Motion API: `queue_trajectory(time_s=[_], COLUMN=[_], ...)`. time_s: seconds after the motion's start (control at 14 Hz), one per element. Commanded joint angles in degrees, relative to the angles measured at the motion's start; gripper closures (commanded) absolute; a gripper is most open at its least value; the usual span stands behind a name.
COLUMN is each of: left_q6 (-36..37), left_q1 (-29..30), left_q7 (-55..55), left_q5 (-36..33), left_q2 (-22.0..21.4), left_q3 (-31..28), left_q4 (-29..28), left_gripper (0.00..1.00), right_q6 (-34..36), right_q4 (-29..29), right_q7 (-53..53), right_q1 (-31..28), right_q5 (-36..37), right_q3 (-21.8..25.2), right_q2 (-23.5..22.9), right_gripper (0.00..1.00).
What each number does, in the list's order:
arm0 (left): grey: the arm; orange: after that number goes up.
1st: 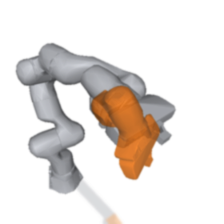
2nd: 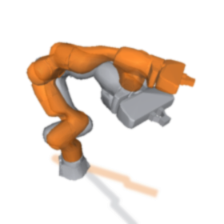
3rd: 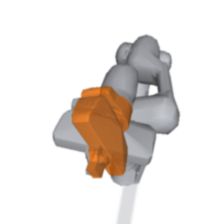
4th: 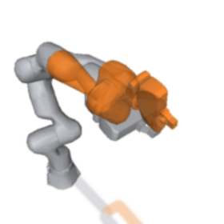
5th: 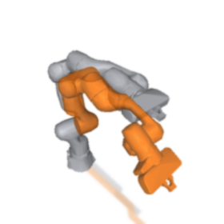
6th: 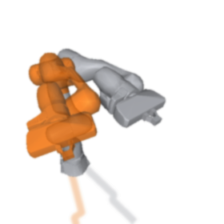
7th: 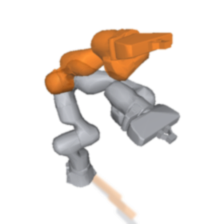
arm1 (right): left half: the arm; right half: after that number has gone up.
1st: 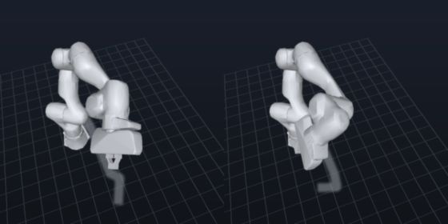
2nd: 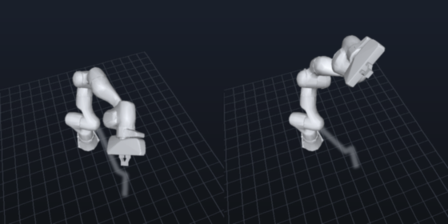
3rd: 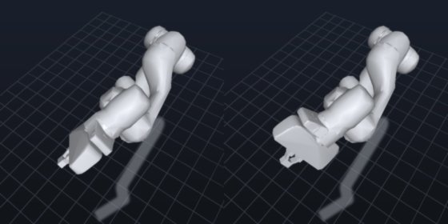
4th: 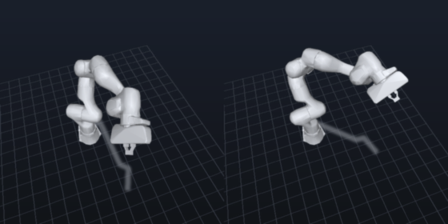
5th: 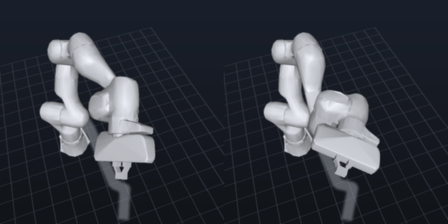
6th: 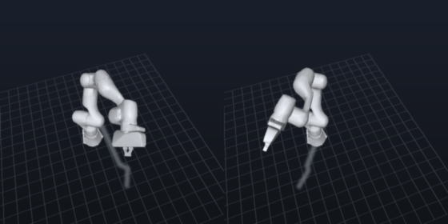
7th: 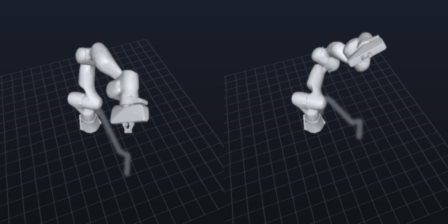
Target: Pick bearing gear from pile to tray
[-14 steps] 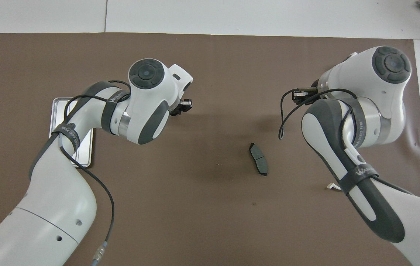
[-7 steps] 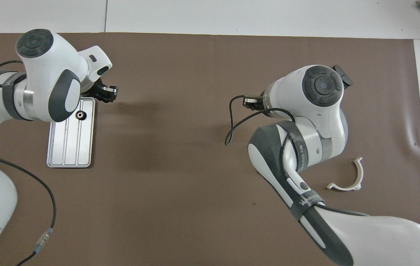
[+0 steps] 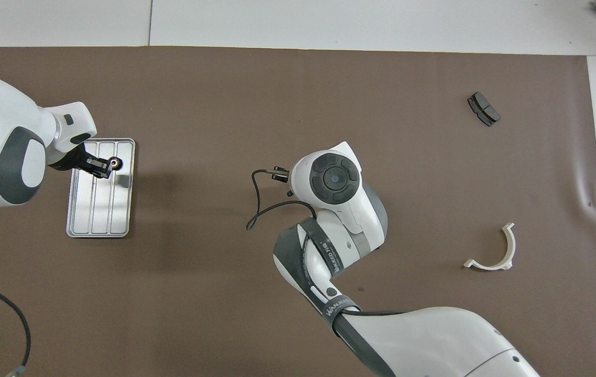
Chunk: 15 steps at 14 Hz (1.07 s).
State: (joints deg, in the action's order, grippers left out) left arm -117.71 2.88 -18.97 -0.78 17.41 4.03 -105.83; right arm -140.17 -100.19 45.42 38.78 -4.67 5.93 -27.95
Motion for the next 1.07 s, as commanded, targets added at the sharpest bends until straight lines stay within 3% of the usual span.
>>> queue_trajectory(time_s=[0.0,0.29,0.36,0.43,0.5,0.57,0.79,1.0], left_q6=[-3.82,-7.44,-7.36,-7.36,-7.36,-7.44,-7.44,-7.79], left_q1=[0.55,0.9,0.9,0.99,0.99,0.9,0.9,0.03], left_q7=[-1.33,-1.24,-1.24,-1.33,-1.33,-1.33,-1.24,0.33], left_q5=[-0.37,-0.37,-0.37,-0.37,-0.37,-0.37,-0.37,-0.02], left_q2=[-4.74,-5.63,-5.63,-5.63,-5.63,-5.63,-5.72,-5.8], left_q3=[0.54,0.46,0.46,0.54,0.54,0.54,0.54,0.54], left_q4=[-7.97,-11.24,-11.24,-11.24,-11.24,-11.24,-10.8,-10.01], left_gripper=[0.89,0.83,0.76,0.68,0.61,0.56,0.43,0.41], right_q6=[-0.8,-4.77,-5.02,-5.03,-5.03,-4.77,-3.63,-0.38], right_q4=[2.1,2.1,2.02,2.02,2.02,2.02,2.02,1.84], right_q7=[1.77,6.17,6.08,6.17,6.17,6.26,6.08,3.11], right_q1=[-0.28,2.62,2.53,2.53,2.53,2.62,1.66,-2.11], right_q5=[1.07,1.59,1.68,1.68,1.68,1.94,9.66,10.47], right_q3=[0.05,0.14,0.14,0.14,0.14,0.22,1.27,3.21], right_q2=[-1.49,-4.13,-4.22,-4.13,-4.22,-4.13,-3.26,1.83], right_gripper=[1.0,1.0,0.95,0.84,0.35,0.0,0.0,0.0])
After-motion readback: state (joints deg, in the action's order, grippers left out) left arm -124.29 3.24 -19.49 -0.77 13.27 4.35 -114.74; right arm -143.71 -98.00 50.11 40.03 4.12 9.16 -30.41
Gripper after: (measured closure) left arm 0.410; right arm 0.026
